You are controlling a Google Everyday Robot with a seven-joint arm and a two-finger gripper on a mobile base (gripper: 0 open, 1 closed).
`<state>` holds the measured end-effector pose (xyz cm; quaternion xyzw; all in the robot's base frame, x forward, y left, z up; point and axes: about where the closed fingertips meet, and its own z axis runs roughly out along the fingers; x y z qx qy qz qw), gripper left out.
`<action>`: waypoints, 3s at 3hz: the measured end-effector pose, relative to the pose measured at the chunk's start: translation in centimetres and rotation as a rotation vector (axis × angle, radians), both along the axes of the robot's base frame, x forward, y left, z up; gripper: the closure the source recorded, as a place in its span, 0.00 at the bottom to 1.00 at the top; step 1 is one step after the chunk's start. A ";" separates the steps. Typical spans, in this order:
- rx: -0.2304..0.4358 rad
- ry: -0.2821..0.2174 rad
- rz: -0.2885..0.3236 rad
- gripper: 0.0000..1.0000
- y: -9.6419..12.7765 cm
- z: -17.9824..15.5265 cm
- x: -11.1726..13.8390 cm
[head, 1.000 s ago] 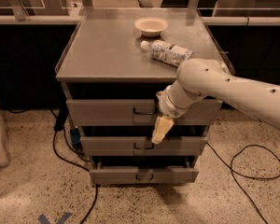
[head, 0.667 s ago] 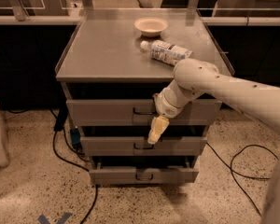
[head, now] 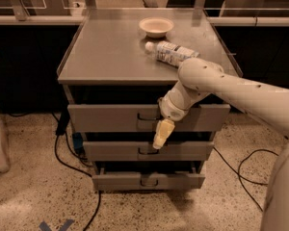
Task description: Open top drawer
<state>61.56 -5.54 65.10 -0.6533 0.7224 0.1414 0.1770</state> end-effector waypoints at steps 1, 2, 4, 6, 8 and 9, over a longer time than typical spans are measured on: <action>0.000 0.000 0.000 0.00 0.0 0.2 0.0; 0.016 0.056 0.004 0.00 -0.2 0.4 -0.5; 0.036 0.191 -0.022 0.00 -1.7 1.3 -2.7; 0.045 0.329 -0.048 0.00 -3.0 2.6 -5.6; 0.098 0.362 -0.039 0.00 -3.1 2.3 -6.3; 0.162 0.411 -0.031 0.00 -3.3 2.4 -7.5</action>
Offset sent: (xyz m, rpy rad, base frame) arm -0.0430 -0.0266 0.0363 0.1414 0.4893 0.0296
